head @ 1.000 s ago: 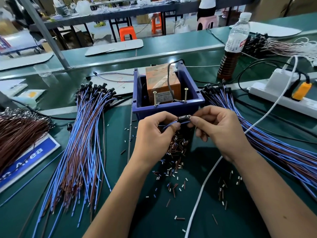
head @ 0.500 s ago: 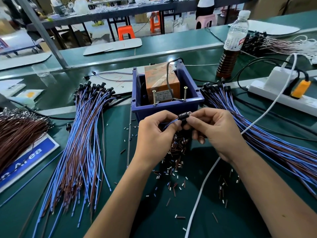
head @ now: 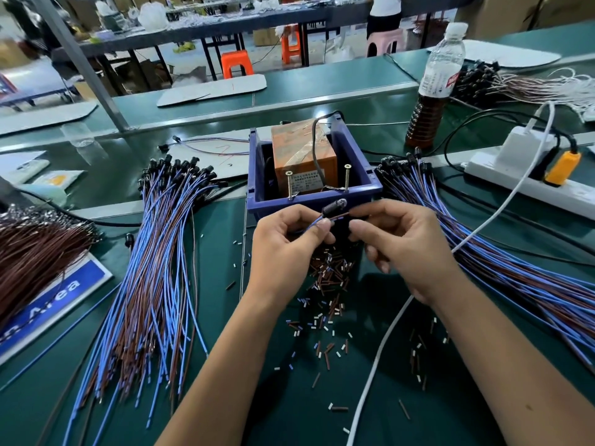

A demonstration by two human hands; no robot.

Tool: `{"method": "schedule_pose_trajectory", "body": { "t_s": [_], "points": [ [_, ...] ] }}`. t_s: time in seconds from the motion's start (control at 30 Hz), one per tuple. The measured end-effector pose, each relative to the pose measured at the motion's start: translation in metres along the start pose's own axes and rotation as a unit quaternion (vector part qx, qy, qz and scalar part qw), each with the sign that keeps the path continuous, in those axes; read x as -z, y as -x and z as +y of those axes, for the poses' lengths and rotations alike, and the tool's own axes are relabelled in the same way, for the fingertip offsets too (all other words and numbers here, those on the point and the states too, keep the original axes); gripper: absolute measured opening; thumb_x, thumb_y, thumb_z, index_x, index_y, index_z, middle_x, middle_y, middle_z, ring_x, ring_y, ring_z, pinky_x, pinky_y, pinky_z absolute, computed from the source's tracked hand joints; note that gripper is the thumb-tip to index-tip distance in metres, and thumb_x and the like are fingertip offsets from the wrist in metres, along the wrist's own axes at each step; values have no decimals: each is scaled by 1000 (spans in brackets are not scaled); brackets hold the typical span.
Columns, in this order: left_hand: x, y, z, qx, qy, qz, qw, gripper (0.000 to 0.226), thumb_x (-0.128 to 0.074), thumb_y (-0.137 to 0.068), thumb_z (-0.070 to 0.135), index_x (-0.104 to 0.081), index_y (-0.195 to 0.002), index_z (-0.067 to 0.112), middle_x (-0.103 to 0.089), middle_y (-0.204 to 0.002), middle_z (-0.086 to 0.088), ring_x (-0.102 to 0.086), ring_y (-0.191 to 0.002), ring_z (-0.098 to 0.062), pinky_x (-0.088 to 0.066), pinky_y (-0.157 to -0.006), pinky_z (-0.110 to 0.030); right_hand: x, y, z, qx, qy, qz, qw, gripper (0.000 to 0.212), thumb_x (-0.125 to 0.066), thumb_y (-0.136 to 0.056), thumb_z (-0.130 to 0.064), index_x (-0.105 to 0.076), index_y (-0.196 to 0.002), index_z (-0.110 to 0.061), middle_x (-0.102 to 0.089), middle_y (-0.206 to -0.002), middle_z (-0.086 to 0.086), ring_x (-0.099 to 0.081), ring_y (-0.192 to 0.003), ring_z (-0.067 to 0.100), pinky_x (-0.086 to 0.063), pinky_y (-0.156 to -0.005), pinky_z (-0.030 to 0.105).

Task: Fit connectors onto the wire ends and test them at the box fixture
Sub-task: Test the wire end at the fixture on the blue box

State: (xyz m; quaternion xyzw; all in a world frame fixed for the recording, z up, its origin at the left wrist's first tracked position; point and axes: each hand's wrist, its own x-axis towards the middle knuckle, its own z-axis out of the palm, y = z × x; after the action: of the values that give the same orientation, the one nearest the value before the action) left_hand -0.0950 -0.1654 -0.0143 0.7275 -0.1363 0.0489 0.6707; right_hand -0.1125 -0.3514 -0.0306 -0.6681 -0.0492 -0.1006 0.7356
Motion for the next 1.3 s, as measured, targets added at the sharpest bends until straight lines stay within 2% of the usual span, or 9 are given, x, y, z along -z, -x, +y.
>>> {"method": "schedule_pose_trajectory", "body": {
  "t_s": [0.27,0.53,0.63,0.83,0.93,1.07,1.17,1.23,1.3],
  "points": [
    [-10,6,-1,-3,2,-32,999,13,-70,-91,17,-74,-81,9,-74,-72,-5,-68,-70,-11,-52,-71,-26,-8,4,1,9,-47,-18,999,7,-82,-81,-28,-81,-84,-21,-69,-68,9,-49,-44,10,-34,-37,18],
    [-16,11,5,-36,28,7,999,18,-69,-91,14,-70,-73,16,-72,-69,-4,-66,-66,-13,-52,-67,-27,-3,5,-3,23,-62,-51,997,22,-85,-82,-35,-80,-90,-15,-70,-73,7,-50,-47,9,-34,-40,18],
    [-16,13,7,-59,27,31,997,22,-69,-91,11,-68,-72,20,-70,-67,-2,-62,-64,-11,-50,-64,-25,-2,4,-6,26,-79,-38,996,19,-85,-81,-32,-78,-86,-16,-68,-71,7,-48,-47,9,-34,-40,17],
    [-17,15,8,-91,10,40,995,21,-68,-95,6,-64,-74,10,-64,-64,3,-52,-57,-6,-41,-58,-18,-4,6,-10,23,-123,-42,991,14,-81,-80,-30,-76,-82,-17,-67,-72,6,-47,-47,7,-33,-38,16],
    [-11,12,7,-95,39,91,991,20,-67,-95,11,-65,-78,2,-63,-62,2,-49,-57,-9,-38,-56,-22,2,2,-11,18,-187,8,982,9,-75,-85,-20,-72,-82,-12,-64,-70,4,-45,-45,6,-30,-36,15],
    [-11,10,6,-97,49,129,986,20,-66,-95,11,-65,-77,2,-64,-64,4,-53,-59,-5,-43,-61,-18,-15,6,-9,21,-113,1,993,12,-76,-81,-17,-76,-92,-13,-63,-67,2,-43,-41,8,-30,-36,16],
    [-20,15,4,-92,47,123,987,16,-65,-92,7,-66,-76,6,-61,-64,1,-54,-62,-9,-47,-58,-29,-41,12,-7,26,-129,-41,991,18,-76,-81,-19,-81,-98,-20,-63,-68,3,-41,-38,8,-31,-35,16],
    [-21,16,2,-91,52,132,986,17,-66,-93,11,-65,-77,4,-60,-65,-12,-53,-62,-16,-48,-56,-40,-50,11,-8,15,-152,-20,988,17,-75,-81,-20,-82,-96,-18,-63,-66,7,-41,-39,9,-30,-35,16],
    [-20,16,0,-96,52,136,985,19,-66,-94,13,-64,-76,6,-60,-65,-9,-54,-61,-19,-49,-56,-42,-53,10,-9,3,-167,4,986,13,-75,-81,-22,-83,-91,-19,-65,-66,7,-43,-41,9,-29,-35,17]
  ]
}}
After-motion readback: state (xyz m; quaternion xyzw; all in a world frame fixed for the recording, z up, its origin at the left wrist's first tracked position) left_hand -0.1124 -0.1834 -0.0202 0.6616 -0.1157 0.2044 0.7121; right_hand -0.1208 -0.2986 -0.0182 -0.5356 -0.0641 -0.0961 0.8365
